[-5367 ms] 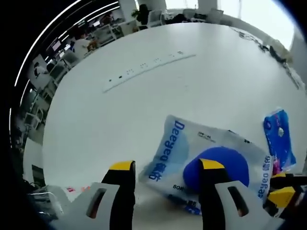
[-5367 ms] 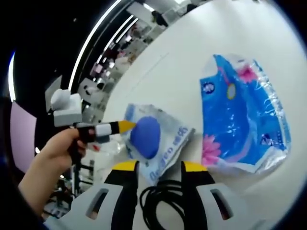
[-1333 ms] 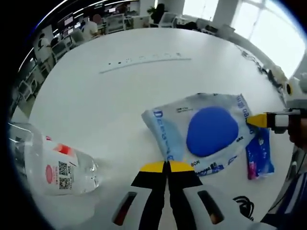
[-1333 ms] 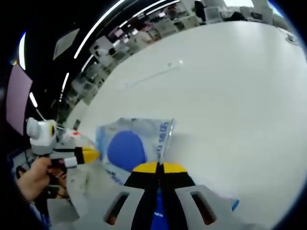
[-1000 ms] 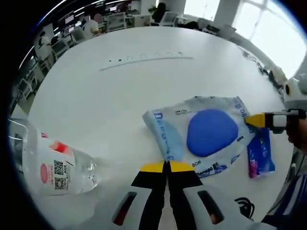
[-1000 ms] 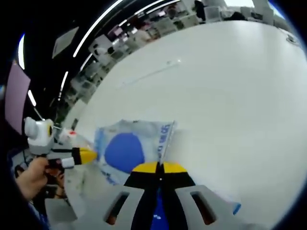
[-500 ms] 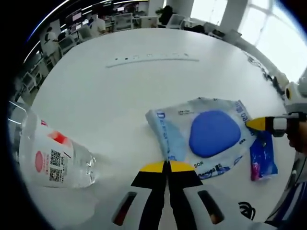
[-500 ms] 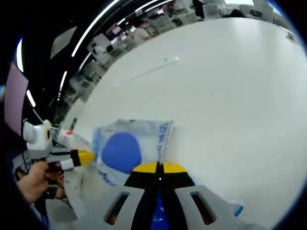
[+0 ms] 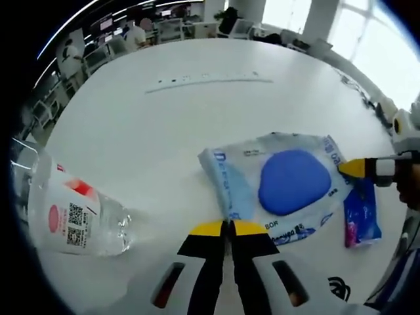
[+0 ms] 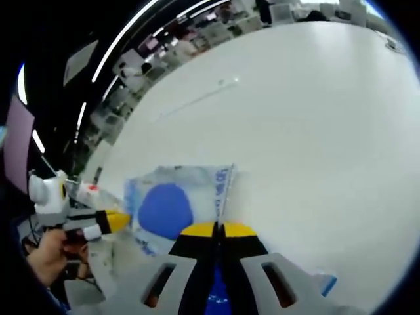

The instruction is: Arrange the tabletop items into an orderly group along one side of the table until the central work area is clear of visible clutter.

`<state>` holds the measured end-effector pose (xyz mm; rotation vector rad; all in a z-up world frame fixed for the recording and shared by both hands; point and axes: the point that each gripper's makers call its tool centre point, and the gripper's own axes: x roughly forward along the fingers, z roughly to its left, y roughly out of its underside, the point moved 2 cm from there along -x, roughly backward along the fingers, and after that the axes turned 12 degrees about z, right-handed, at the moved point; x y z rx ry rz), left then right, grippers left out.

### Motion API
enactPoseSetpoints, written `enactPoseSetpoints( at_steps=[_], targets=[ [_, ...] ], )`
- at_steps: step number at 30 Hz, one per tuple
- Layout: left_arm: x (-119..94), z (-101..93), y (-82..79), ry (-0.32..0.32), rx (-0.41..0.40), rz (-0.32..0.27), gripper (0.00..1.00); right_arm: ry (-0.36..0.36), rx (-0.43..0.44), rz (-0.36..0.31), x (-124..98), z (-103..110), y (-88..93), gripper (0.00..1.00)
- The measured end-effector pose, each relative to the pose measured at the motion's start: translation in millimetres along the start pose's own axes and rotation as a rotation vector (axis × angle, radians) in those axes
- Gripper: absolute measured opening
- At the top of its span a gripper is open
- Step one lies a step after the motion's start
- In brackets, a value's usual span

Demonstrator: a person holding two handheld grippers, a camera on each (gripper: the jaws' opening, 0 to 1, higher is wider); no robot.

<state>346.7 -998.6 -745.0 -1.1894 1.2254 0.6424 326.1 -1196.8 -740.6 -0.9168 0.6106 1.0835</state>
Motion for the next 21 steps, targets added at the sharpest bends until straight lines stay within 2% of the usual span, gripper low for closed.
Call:
enactPoseSetpoints(
  at_steps=[3,6,12,15,21],
  targets=[
    [-1,-1.8,1.4,0.006,-0.003,0.002,0.07,0.001,0.009,-0.003,0,-1,-0.9,0.01],
    [-3,-2.5,2.3,0.003,-0.002,-0.001,0.11,-0.009,-0.039,-0.005,1,4,-0.9,0.05],
    [-13,-4.8,-0.7,0.012,-0.023,-0.026,0.24,0.001,-0.076,-0.025,-4,14,-5.1,0.29],
    [-20,-7.3,-3.1,0.017,-0.027,-0.048,0.26,0.009,-0.072,-0.056,-7,17,-7.3,0.41],
    [-33,-11.3,-8.1,0.035,-0.004,-0.093,0.3,0.008,-0.105,-0.087,-12,24,-5.6,0.52]
  ],
)
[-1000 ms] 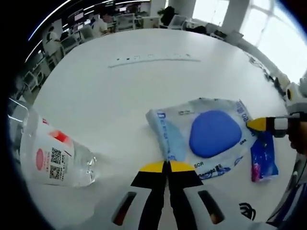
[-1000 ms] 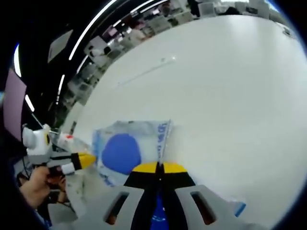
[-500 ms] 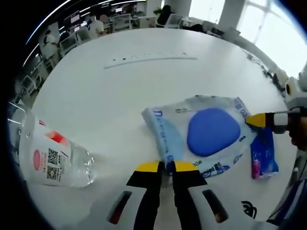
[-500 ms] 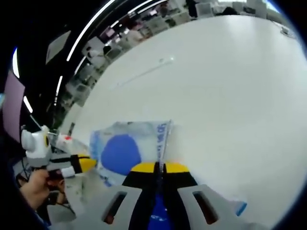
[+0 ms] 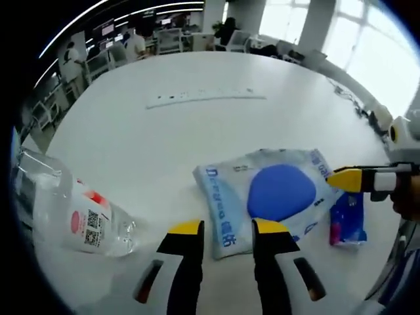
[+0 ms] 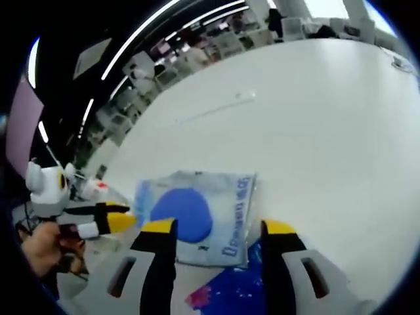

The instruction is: Arrange the tabletop items into an orderly group along one side of the table until the central work area is clear of visible clutter.

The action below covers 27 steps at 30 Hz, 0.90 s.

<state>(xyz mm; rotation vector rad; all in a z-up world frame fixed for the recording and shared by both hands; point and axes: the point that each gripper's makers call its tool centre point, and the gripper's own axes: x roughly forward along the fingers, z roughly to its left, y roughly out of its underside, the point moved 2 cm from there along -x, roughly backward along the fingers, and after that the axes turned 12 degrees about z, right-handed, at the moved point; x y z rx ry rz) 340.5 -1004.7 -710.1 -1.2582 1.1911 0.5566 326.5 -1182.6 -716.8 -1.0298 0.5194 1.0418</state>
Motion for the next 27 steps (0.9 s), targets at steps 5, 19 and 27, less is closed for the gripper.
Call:
enactPoseSetpoints(
  at_steps=[5,19,27],
  targets=[
    [-5,2.0,-0.4,-0.006,0.04,-0.018,0.38,-0.009,-0.016,-0.042,-3,2,-7.5,0.71],
    [-39,-18.5,-3.4,0.003,0.19,-0.098,0.65,-0.061,-0.126,-0.066,-25,20,-3.7,0.86],
    [-53,-20.8,9.0,0.039,0.172,-0.114,0.78,-0.084,-0.168,-0.117,-44,36,-6.5,0.89]
  ],
)
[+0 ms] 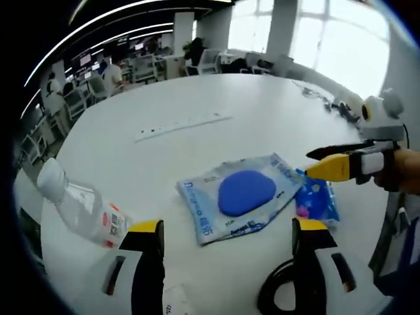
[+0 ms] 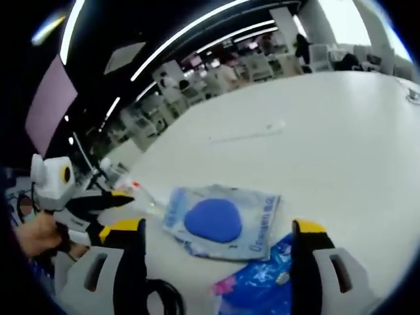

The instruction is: Arrange the tabletop items into an orderly group along one side of the table until the central work area is clear of visible clutter.

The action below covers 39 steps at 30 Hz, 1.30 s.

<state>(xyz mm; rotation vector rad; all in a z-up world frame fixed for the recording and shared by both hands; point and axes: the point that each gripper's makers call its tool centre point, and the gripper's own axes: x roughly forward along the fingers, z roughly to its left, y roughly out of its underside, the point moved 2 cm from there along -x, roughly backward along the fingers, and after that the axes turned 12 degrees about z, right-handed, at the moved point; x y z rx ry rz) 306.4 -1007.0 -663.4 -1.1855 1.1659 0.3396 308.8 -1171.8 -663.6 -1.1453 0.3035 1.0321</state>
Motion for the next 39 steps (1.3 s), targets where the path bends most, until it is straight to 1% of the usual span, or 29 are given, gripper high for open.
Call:
enactPoseSetpoints(
  at_steps=[2,4,5,6,7,8,10,14,17,19,21,22,25,26,27,31,32,34,36,39],
  targets=[
    [-7,2.9,0.1,-0.013,-0.004,-0.023,0.79,-0.009,-0.007,-0.011,-5,5,-0.5,0.9],
    [-16,4.4,0.3,-0.04,0.023,-0.033,0.8,-0.025,-0.01,-0.033,-10,10,-2.3,0.9],
    [-21,6.4,-0.8,-0.067,0.059,-0.042,0.8,-0.041,-0.012,-0.053,-16,14,-3.4,0.9],
    [-28,6.6,-1.8,-0.1,0.115,-0.049,0.8,-0.063,-0.017,-0.068,-20,18,-3.6,0.9],
    [-32,6.7,-2.4,-0.123,0.148,-0.055,0.79,-0.091,-0.031,-0.077,-22,23,-3.2,0.9],
    [-36,7.5,-3.5,-0.147,0.181,-0.065,0.75,-0.12,-0.038,-0.088,-25,28,-1.3,0.9],
    [-42,3.2,-1.6,-0.155,0.215,-0.075,0.73,-0.115,-0.038,-0.092,-30,28,2.7,0.9],
    [-46,3.0,2.7,-0.169,0.224,-0.082,0.74,-0.114,-0.055,-0.125,-37,33,-0.7,0.89],
    [-48,4.8,9.2,-0.168,0.215,-0.077,0.75,-0.123,-0.045,-0.126,-37,37,-2.7,0.9],
    [-50,4.6,11.6,-0.165,0.208,-0.08,0.75,-0.131,-0.038,-0.131,-38,39,-3.6,0.94],
    [-53,5.0,14.0,-0.173,0.217,-0.083,0.75,-0.16,0.003,-0.145,-39,45,-5.4,0.98],
    [-54,4.7,15.0,-0.182,0.227,-0.083,0.75,-0.166,0.004,-0.141,-39,47,-4.7,1.0],
    [-57,9.2,20.1,-0.264,0.323,-0.049,0.75,-0.169,-0.038,-0.151,-42,54,-2.6,1.0],
    [-57,9.4,22.4,-0.277,0.337,-0.037,0.75,-0.174,-0.04,-0.147,-42,56,-1.0,1.0],
    [-57,8.3,23.7,-0.286,0.349,-0.041,0.74,-0.181,-0.039,-0.136,-41,58,2.2,1.0],
    [-57,6.3,29.9,-0.275,0.337,-0.044,0.73,-0.183,-0.044,-0.106,-37,64,12.4,0.98],
    [-56,6.4,33.1,-0.259,0.308,-0.046,0.73,-0.184,-0.033,-0.099,-36,65,14.8,0.98],
    [-56,8.7,38.4,-0.246,0.269,-0.043,0.73,-0.186,-0.006,-0.091,-34,67,17.4,0.96],
    [-58,13.4,43.0,-0.226,0.205,-0.059,0.73,-0.188,0.007,-0.093,-33,68,17.5,0.96],
    [-64,23.4,47.1,-0.236,0.169,-0.067,0.72,-0.193,0.014,-0.088,-31,71,17.3,0.94]
  ],
)
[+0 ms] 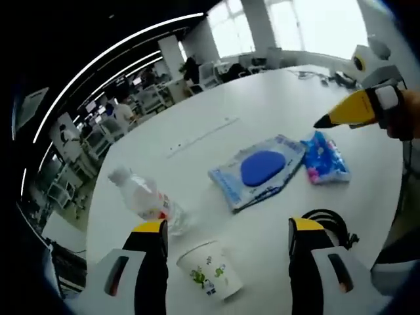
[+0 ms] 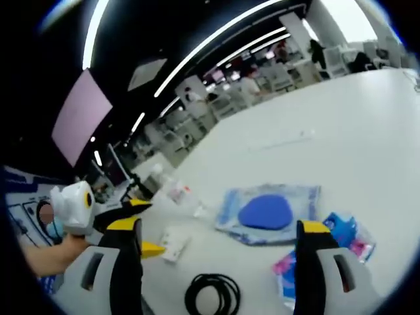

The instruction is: Arrange the tabletop items into an orderly group along one side of the table until the central work area is clear of visible clutter.

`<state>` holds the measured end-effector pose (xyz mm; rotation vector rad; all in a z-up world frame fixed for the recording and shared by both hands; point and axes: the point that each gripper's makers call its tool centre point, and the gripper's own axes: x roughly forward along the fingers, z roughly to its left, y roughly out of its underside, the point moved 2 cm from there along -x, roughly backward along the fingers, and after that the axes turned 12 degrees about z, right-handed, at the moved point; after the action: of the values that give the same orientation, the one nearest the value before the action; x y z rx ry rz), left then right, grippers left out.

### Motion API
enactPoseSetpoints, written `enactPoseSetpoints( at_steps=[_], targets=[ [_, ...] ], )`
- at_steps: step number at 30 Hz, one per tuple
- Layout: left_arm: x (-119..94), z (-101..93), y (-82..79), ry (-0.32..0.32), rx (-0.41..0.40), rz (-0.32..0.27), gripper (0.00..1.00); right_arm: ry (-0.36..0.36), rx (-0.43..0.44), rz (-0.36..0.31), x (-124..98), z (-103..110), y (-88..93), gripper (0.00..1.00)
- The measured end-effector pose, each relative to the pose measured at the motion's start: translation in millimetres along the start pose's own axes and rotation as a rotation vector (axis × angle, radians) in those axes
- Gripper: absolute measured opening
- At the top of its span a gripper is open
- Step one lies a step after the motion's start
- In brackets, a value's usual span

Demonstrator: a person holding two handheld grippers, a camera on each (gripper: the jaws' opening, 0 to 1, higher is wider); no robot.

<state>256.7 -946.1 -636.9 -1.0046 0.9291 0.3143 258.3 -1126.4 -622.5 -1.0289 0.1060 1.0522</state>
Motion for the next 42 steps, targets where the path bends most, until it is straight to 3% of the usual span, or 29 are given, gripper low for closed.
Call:
enactPoseSetpoints(
  at_steps=[7,10,14,19,23,29,32,37,42],
  targets=[
    [-7,24.1,19.4,-0.018,-0.154,-0.028,0.72,0.015,0.008,0.034,11,8,5.9,0.89],
    [-5,31.1,32.4,-0.025,-0.188,0.004,0.7,0.057,-0.102,0.09,17,15,14.2,0.86],
    [-3,37.6,47.8,-0.007,-0.26,0.019,0.67,0.017,-0.065,0.107,28,22,16.2,0.83],
    [0,39.0,62.8,0.011,-0.351,0.041,0.65,0.023,-0.052,0.137,41,24,19.8,0.79],
    [7,35.5,73.5,0.013,-0.356,0.068,0.63,0.018,-0.06,0.175,50,31,26.5,0.76],
    [12,34.5,77.7,0.042,-0.43,0.067,0.59,0.004,-0.048,0.202,63,39,29.1,0.75],
    [18,32.0,79.0,0.061,-0.466,0.074,0.58,0.002,-0.031,0.25,71,42,36.9,0.71],
    [24,29.3,80.0,0.079,-0.52,0.081,0.56,-0.012,-0.004,0.234,77,49,36.4,0.7],
    [27,26.7,81.1,0.082,-0.515,0.091,0.55,-0.014,0.012,0.231,79,50,36.9,0.69]
  ],
)
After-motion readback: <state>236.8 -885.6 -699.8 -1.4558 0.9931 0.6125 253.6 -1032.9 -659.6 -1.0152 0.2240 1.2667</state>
